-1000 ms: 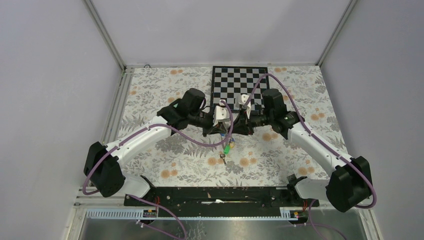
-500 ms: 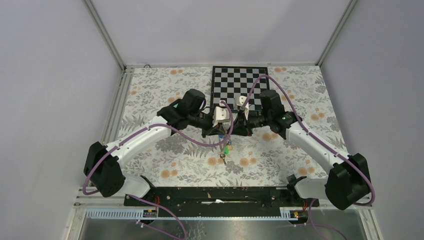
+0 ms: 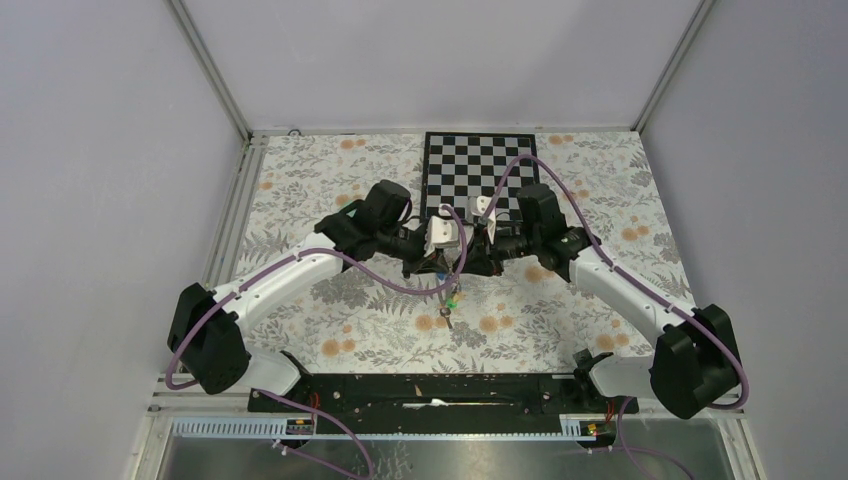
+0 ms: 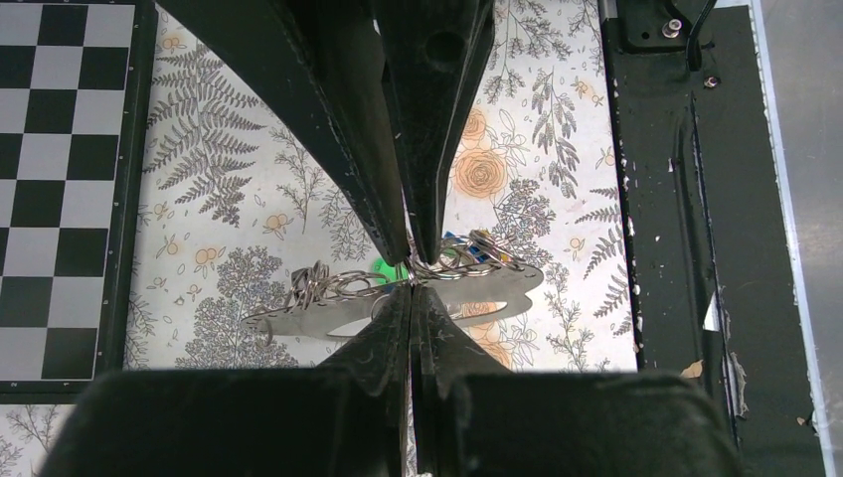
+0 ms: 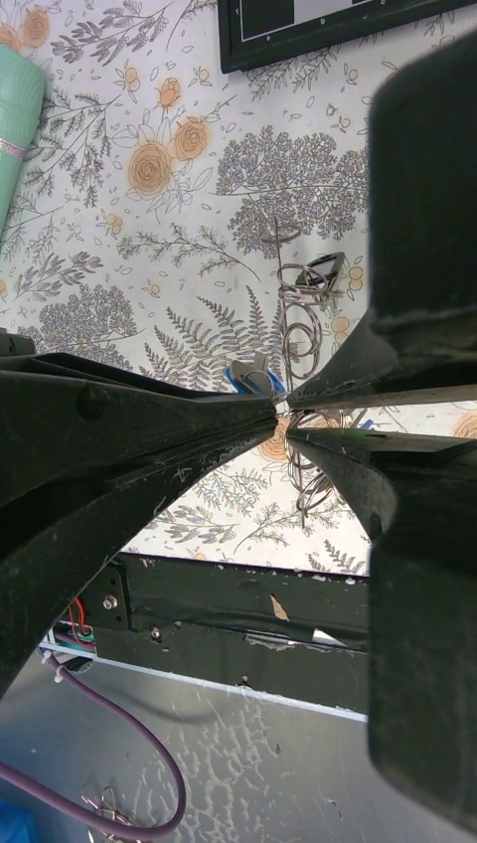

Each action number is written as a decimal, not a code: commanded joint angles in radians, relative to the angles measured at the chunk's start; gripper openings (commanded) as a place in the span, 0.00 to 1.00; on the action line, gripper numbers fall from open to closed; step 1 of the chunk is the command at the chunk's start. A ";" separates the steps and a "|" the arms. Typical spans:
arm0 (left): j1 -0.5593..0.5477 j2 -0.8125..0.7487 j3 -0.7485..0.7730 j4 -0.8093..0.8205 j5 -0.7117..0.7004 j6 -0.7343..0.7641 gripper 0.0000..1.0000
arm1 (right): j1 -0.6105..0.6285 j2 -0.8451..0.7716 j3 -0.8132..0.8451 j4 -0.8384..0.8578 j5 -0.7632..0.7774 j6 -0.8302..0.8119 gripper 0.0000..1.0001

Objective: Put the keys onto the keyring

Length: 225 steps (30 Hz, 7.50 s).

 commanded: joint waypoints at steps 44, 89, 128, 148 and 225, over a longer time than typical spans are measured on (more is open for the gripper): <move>0.011 -0.046 -0.010 0.117 0.086 0.005 0.00 | -0.014 -0.010 -0.102 0.191 -0.089 0.109 0.24; 0.085 -0.046 -0.060 0.141 0.227 0.144 0.37 | -0.081 -0.047 -0.078 0.357 -0.193 0.303 0.00; 0.050 -0.057 0.033 0.026 0.138 0.188 0.60 | -0.114 -0.086 -0.122 0.211 -0.199 0.010 0.00; 0.045 0.048 0.007 0.189 0.263 -0.044 0.42 | -0.114 -0.114 -0.140 0.198 -0.229 -0.041 0.00; -0.075 0.110 0.346 -0.336 -0.267 0.097 0.00 | -0.121 -0.135 -0.149 0.199 -0.116 -0.025 0.35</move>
